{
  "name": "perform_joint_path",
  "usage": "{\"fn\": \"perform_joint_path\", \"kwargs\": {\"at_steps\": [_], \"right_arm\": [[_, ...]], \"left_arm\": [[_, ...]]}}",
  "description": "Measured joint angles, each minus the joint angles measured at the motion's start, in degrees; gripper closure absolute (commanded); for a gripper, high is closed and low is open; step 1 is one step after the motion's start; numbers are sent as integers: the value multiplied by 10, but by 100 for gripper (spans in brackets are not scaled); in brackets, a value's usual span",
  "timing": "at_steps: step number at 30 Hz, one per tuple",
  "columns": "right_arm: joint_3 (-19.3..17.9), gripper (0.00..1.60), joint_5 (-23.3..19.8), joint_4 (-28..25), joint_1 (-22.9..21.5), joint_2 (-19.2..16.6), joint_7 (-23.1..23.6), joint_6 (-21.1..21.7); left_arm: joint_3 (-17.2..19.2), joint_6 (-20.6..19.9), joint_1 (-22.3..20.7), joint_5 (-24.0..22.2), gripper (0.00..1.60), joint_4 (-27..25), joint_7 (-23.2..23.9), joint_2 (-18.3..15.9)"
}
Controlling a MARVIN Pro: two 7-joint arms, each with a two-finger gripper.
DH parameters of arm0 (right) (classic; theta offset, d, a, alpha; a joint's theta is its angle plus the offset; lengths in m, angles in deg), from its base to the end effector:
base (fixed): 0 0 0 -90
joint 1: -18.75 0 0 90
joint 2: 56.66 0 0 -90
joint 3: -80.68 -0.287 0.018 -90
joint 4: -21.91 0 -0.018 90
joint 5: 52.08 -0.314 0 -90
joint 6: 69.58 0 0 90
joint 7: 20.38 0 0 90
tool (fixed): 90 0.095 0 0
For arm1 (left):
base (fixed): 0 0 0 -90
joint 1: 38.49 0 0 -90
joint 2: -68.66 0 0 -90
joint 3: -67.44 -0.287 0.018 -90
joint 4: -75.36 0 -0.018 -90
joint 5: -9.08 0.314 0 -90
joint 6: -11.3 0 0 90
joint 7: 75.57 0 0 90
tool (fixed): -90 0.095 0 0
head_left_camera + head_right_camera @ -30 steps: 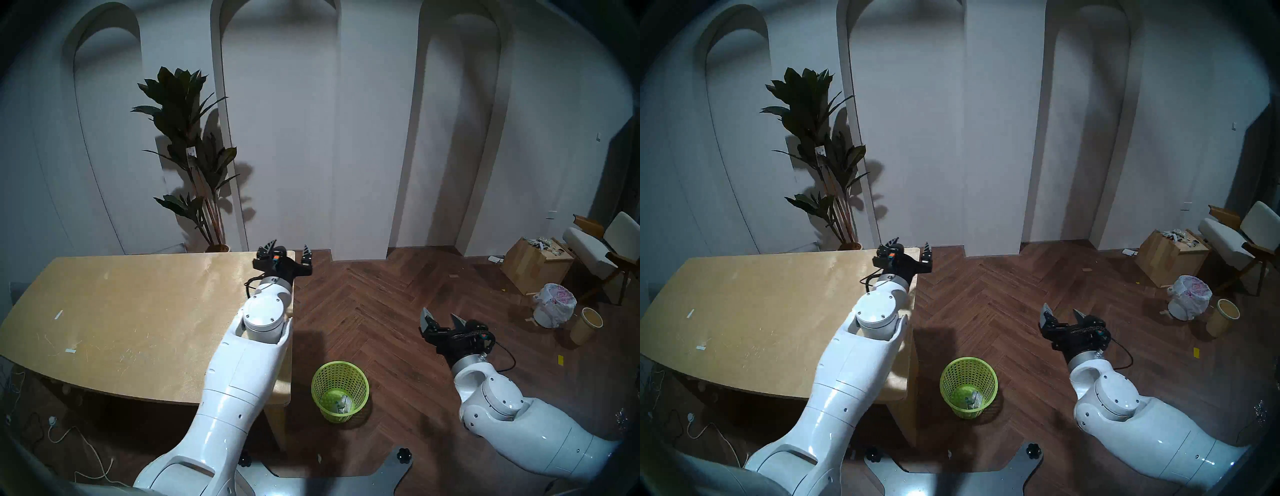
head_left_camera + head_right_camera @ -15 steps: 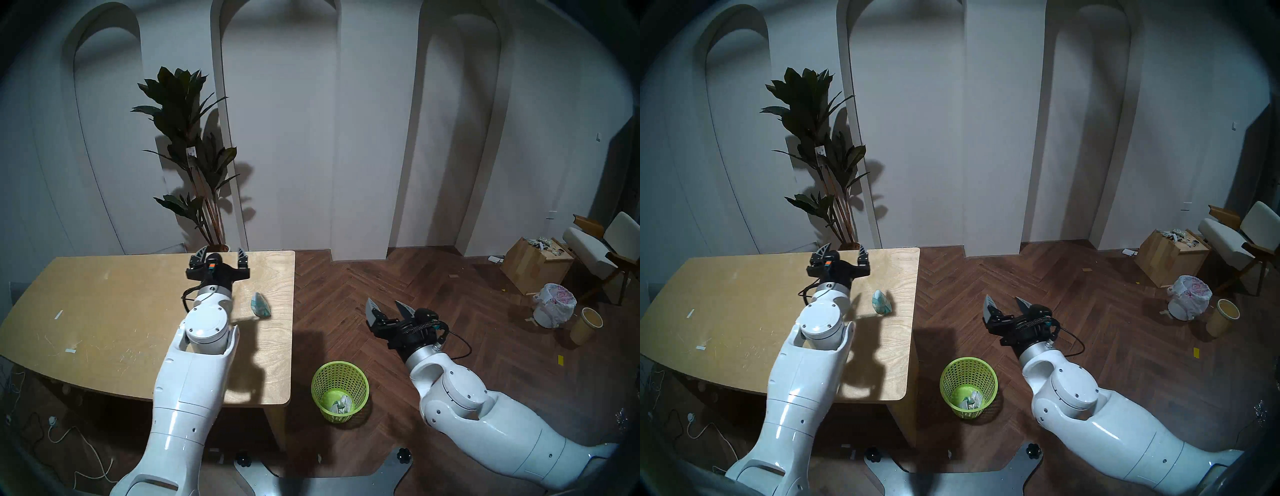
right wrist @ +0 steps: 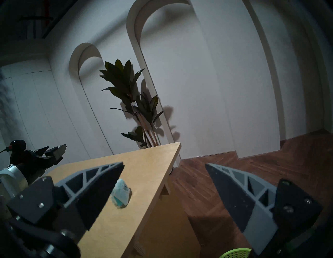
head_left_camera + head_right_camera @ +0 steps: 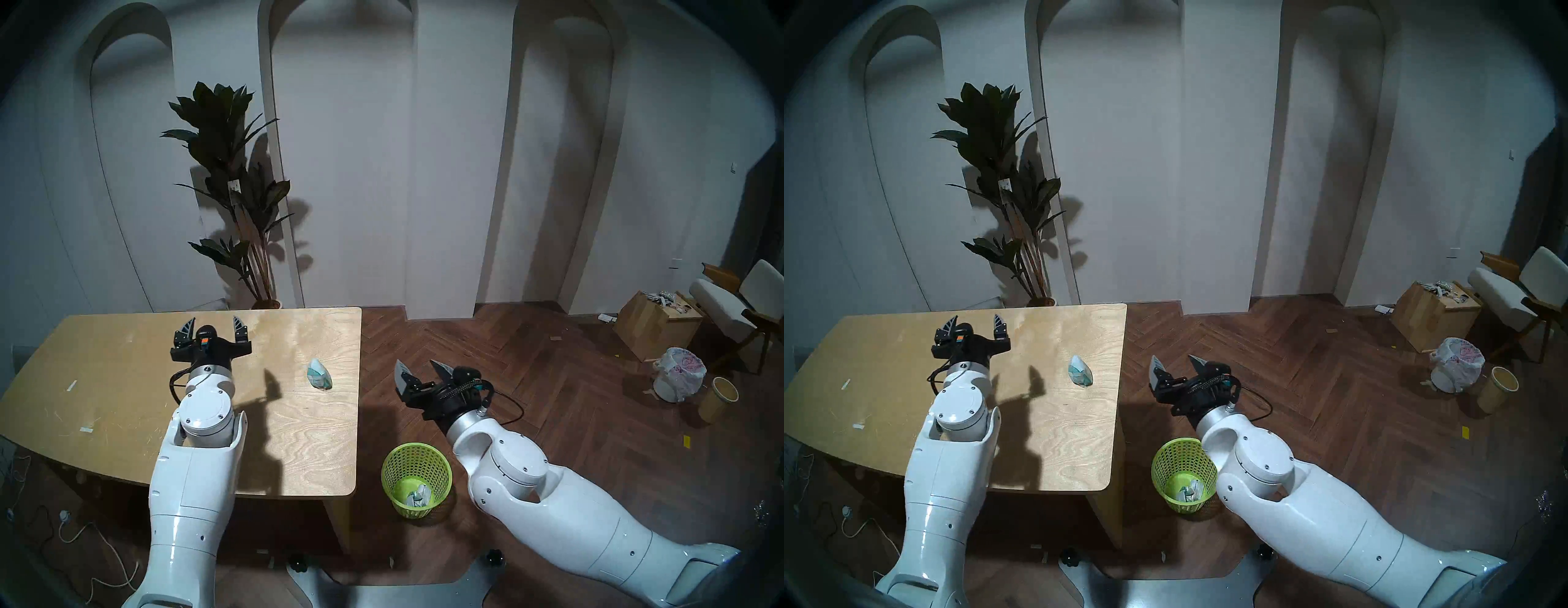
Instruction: Put the trash into the trash bin on the ground
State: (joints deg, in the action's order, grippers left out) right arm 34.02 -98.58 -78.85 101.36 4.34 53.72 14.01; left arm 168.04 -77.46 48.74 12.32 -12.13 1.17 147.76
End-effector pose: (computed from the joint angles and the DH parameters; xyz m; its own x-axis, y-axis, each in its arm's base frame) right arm 0.3650 0.1200 -0.2973 0.2033 -0.2853 0.9366 0.3898 -0.8539 -0.3447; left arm 0.4260 0.1578 -0.2748 -0.0148 -0.2393 0.9708 0.4126 -0.8859 -0.2121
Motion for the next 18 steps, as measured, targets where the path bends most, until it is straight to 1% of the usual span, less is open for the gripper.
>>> {"fn": "perform_joint_path", "kwargs": {"at_steps": [8, 18], "right_arm": [[32, 0, 10, 51, -48, 48, 7, 30], [63, 0, 20, 117, -96, 102, 11, 61]], "left_arm": [[18, 0, 12, 0, 0, -1, -7, -5], [30, 0, 18, 0, 0, -3, -13, -7]]}}
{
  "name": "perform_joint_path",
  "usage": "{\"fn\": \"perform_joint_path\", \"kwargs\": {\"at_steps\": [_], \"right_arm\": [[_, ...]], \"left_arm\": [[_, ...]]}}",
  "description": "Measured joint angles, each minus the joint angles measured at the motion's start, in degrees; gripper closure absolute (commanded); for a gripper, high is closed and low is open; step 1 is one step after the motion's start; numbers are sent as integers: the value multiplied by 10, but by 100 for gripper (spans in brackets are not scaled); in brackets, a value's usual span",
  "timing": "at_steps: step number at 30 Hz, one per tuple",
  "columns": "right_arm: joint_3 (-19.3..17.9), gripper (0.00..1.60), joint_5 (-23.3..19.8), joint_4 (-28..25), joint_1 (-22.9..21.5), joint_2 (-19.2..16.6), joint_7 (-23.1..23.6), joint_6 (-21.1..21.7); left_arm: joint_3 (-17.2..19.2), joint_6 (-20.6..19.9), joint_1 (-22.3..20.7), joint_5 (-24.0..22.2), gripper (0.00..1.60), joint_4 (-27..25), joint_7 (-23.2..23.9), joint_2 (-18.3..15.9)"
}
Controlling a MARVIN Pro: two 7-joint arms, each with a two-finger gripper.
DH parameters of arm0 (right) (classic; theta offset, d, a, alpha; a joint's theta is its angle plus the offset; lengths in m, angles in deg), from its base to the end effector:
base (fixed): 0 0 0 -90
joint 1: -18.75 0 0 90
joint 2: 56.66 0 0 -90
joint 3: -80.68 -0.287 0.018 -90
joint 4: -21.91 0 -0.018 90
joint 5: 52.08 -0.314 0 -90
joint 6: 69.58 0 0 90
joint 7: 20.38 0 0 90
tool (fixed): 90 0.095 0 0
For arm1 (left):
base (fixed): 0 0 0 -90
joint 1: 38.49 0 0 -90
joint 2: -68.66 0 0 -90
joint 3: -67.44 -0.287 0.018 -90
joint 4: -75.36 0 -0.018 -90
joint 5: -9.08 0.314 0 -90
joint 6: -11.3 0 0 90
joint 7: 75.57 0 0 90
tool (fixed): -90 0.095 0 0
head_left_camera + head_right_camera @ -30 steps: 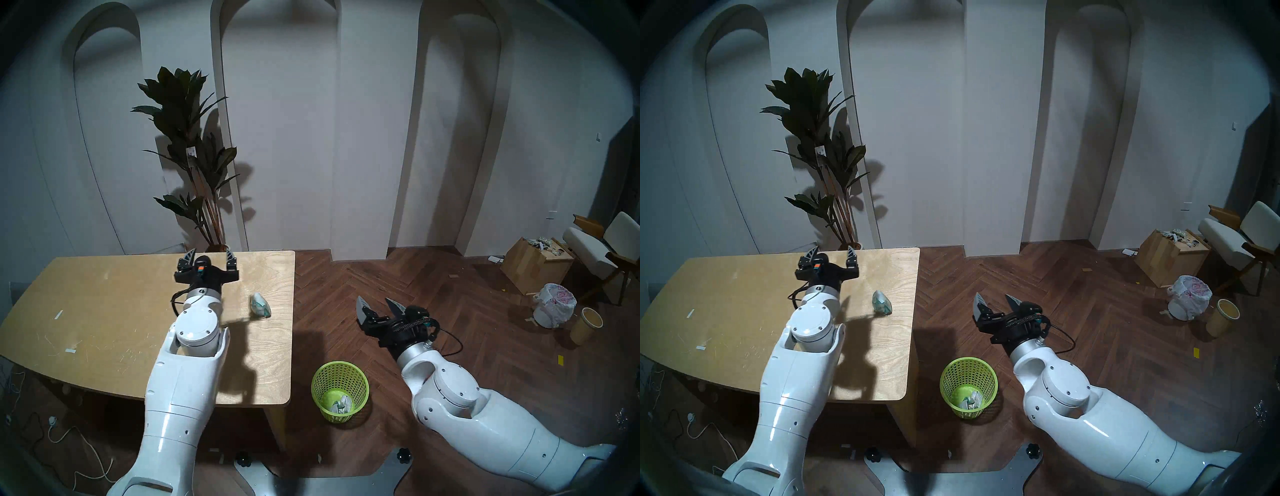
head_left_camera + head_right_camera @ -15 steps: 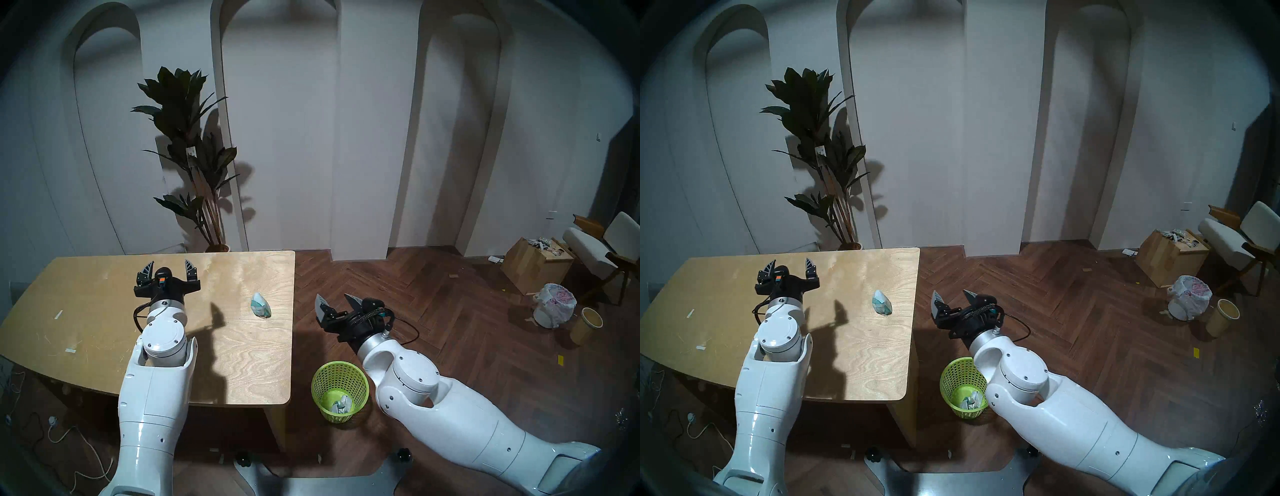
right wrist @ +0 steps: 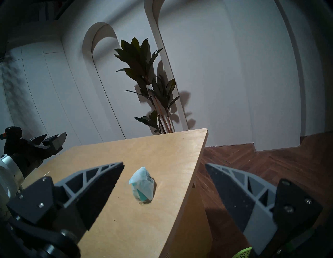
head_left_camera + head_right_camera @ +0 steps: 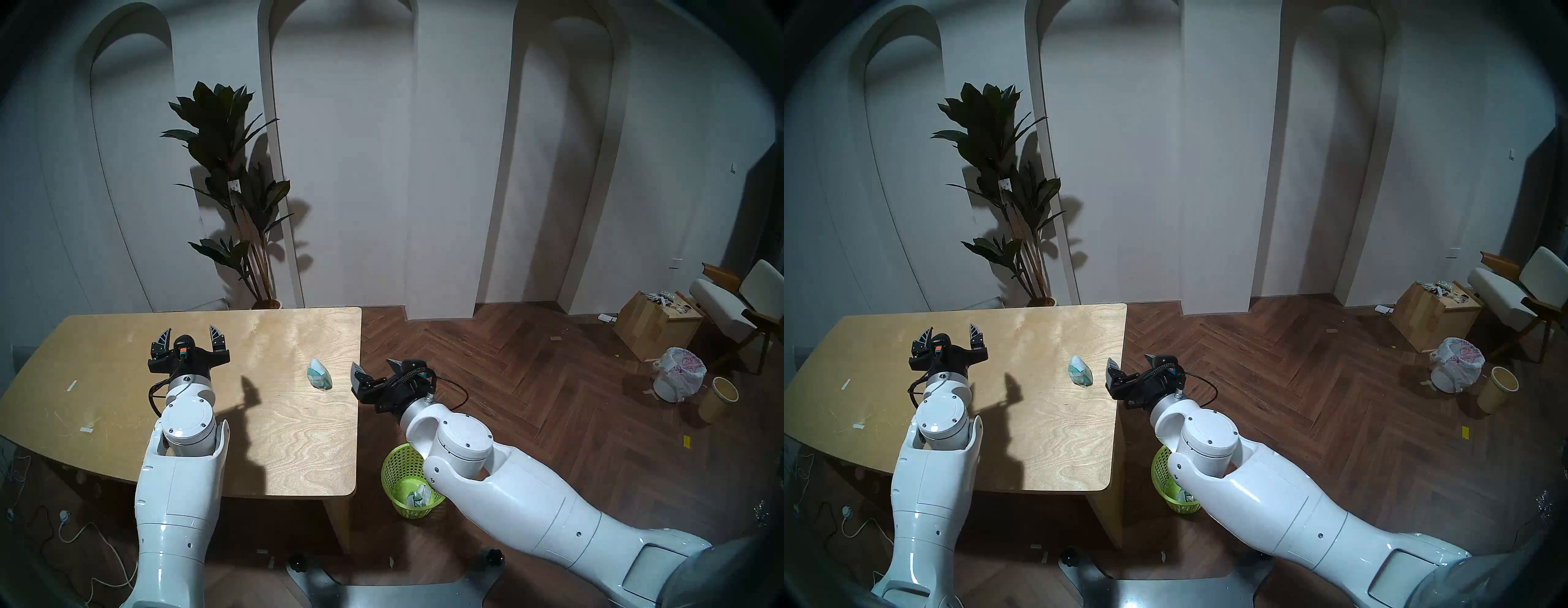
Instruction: Put the trash into the trash bin on the ground
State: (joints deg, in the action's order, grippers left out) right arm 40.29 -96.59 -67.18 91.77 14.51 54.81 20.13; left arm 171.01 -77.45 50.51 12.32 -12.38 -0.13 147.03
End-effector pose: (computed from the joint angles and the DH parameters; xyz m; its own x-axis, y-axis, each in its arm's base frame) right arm 0.3952 0.1884 -0.3090 0.2751 -0.1953 0.9414 0.4618 -0.8320 -0.3075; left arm 0.4106 0.1838 -0.2793 0.0134 -0.2510 0.9679 0.4731 -0.8512 -0.2273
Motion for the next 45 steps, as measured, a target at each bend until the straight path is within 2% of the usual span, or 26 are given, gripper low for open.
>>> {"fn": "perform_joint_path", "kwargs": {"at_steps": [17, 45], "right_arm": [[42, 0, 18, 130, -78, 89, 3, 48], [88, 0, 45, 327, -177, 209, 9, 101]], "left_arm": [[11, 0, 4, 0, 0, -4, -7, -1], [19, 0, 8, 0, 0, -12, -11, -1]]}}
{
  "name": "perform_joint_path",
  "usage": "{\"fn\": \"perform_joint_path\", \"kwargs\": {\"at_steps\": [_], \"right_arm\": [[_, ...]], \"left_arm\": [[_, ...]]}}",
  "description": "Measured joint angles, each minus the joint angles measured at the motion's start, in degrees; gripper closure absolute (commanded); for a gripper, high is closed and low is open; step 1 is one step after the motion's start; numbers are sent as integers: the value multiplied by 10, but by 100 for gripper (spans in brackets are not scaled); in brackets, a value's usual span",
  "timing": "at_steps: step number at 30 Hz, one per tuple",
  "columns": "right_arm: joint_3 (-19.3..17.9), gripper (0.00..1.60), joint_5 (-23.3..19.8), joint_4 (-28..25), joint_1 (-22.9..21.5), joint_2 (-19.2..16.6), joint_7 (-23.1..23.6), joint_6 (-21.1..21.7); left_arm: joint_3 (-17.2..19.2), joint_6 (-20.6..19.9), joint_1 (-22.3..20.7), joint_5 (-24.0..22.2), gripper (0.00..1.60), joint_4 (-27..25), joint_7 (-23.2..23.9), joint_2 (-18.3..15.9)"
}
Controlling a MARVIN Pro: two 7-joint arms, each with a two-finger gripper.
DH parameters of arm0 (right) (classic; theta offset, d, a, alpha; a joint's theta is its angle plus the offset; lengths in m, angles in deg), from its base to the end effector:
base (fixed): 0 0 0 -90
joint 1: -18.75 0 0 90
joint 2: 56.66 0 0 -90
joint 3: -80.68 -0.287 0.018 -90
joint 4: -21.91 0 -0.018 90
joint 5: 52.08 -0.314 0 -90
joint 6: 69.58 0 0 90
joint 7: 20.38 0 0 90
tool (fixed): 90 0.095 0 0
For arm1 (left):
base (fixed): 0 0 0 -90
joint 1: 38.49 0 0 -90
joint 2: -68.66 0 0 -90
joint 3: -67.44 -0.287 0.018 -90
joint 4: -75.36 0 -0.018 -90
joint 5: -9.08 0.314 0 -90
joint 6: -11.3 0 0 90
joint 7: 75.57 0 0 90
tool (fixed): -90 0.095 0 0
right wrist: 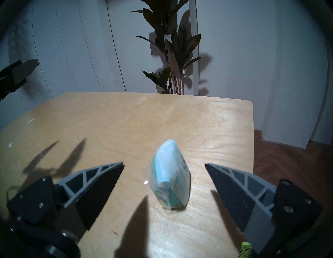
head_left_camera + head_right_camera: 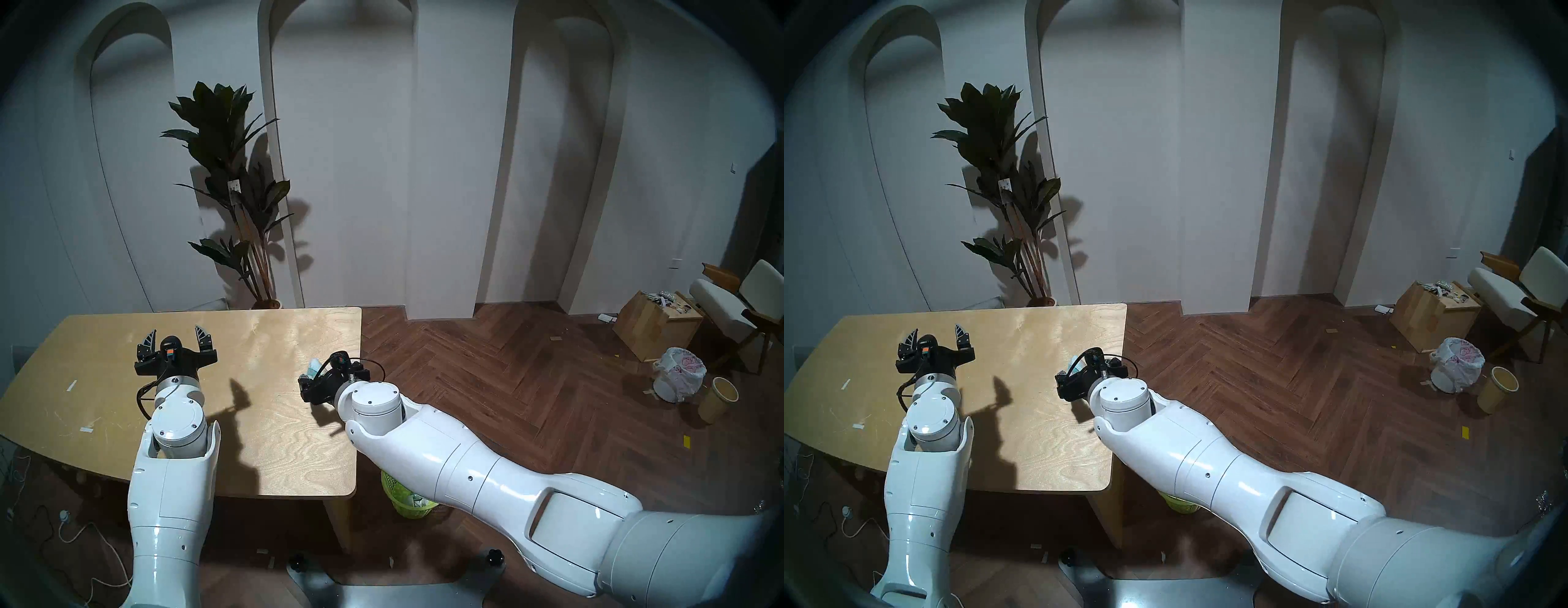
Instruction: Put the trash into the trash bin on the ground
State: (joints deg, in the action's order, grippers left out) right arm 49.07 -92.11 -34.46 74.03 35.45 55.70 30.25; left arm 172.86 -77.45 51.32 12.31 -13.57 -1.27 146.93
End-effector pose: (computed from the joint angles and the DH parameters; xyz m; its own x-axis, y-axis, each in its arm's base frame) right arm 0.4538 0.2974 -0.3399 0.3781 0.1250 0.9173 0.5364 -0.8372 -0.1070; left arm 0.4020 0.1971 -0.2735 0.0087 -0.2570 0.9664 0.5163 -0.8265 -0.2244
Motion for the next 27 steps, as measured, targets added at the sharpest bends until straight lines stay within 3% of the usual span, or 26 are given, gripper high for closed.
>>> {"fn": "perform_joint_path", "kwargs": {"at_steps": [7, 9, 11, 12, 13, 15, 16, 17, 27], "right_arm": [[9, 0, 6, 43, -17, 22, 2, 8], [11, 45, 8, 58, -22, 29, 3, 10], [14, 71, 10, 71, -27, 35, 4, 10], [15, 71, 10, 76, -28, 38, 4, 10], [16, 97, 11, 82, -30, 40, 5, 10], [17, 104, 12, 94, -35, 46, 6, 10], [18, 142, 13, 99, -36, 48, 6, 10], [19, 160, 14, 104, -39, 51, 7, 10], [21, 160, 21, 158, -62, 77, 13, 2]], "left_arm": [[1, 0, 1, 0, 0, -2, 1, 0], [1, 0, 2, 0, 0, -3, 2, 0], [1, 0, 2, 0, 0, -4, 2, 0], [1, 0, 2, 0, 0, -4, 3, 0], [1, 0, 2, 0, 0, -4, 3, 0], [2, 0, 3, 0, 0, -6, 4, 0], [2, 0, 3, 0, 0, -6, 4, 0], [2, 0, 3, 0, 0, -6, 5, 0], [3, 0, 6, 0, 0, -14, 12, 0]]}}
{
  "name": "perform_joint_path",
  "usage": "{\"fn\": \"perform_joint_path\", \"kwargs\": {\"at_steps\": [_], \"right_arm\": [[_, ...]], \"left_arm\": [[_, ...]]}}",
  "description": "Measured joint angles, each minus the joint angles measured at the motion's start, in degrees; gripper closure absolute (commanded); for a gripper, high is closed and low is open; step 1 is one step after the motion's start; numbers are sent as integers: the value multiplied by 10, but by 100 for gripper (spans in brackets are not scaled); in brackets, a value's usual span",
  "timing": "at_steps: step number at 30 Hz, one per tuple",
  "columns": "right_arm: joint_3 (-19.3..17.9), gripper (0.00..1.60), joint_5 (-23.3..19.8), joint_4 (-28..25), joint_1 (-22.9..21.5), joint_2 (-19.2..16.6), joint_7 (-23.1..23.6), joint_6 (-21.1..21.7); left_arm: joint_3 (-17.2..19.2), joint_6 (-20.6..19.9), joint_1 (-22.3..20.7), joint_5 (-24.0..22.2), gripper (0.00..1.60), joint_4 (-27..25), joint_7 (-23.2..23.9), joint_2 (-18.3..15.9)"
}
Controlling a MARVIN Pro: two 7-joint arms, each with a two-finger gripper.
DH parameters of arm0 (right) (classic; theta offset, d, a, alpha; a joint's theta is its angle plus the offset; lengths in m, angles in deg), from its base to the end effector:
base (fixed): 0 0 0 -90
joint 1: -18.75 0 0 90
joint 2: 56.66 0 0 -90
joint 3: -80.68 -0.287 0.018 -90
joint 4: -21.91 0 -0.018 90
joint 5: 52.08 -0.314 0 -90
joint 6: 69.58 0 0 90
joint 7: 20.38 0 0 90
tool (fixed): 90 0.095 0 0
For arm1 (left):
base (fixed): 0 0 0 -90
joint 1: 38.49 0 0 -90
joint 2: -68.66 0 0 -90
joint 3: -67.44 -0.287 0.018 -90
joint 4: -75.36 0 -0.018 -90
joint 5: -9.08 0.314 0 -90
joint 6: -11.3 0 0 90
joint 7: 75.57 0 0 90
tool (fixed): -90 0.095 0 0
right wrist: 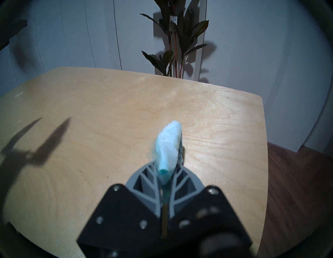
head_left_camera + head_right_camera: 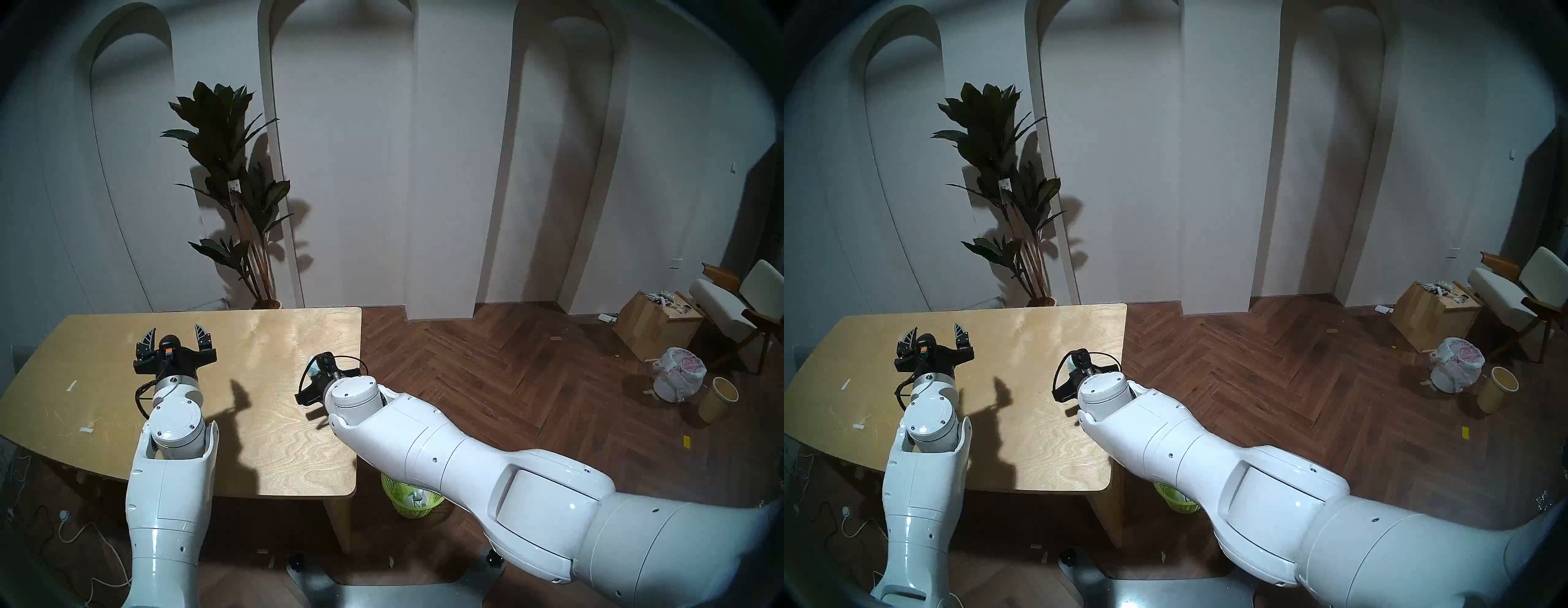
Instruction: Put the trash into the trash bin on the ground
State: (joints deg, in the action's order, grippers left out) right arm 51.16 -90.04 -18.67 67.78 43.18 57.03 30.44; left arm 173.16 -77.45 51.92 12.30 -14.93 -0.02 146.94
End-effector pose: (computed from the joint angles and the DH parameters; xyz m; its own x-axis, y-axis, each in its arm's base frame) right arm 0.4754 0.3166 -0.3521 0.3835 0.2448 0.8905 0.5418 -0.8405 -0.0022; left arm 0.3999 0.1956 -0.2683 -0.0037 -0.2628 0.9648 0.5008 -0.8356 -0.2257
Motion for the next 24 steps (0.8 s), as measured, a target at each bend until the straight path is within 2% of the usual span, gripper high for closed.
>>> {"fn": "perform_joint_path", "kwargs": {"at_steps": [10, 17, 24], "right_arm": [[-26, 160, -3, 59, -28, 5, 14, -19], [-56, 160, -16, 102, -48, -14, 29, -46], [-84, 160, -31, 149, -55, -41, 51, -101]], "left_arm": [[2, 0, 6, -1, 0, -14, 11, 0], [5, 0, 12, -6, 0, -28, 21, 0], [10, 0, 29, -20, 0, -49, 34, 0]]}}
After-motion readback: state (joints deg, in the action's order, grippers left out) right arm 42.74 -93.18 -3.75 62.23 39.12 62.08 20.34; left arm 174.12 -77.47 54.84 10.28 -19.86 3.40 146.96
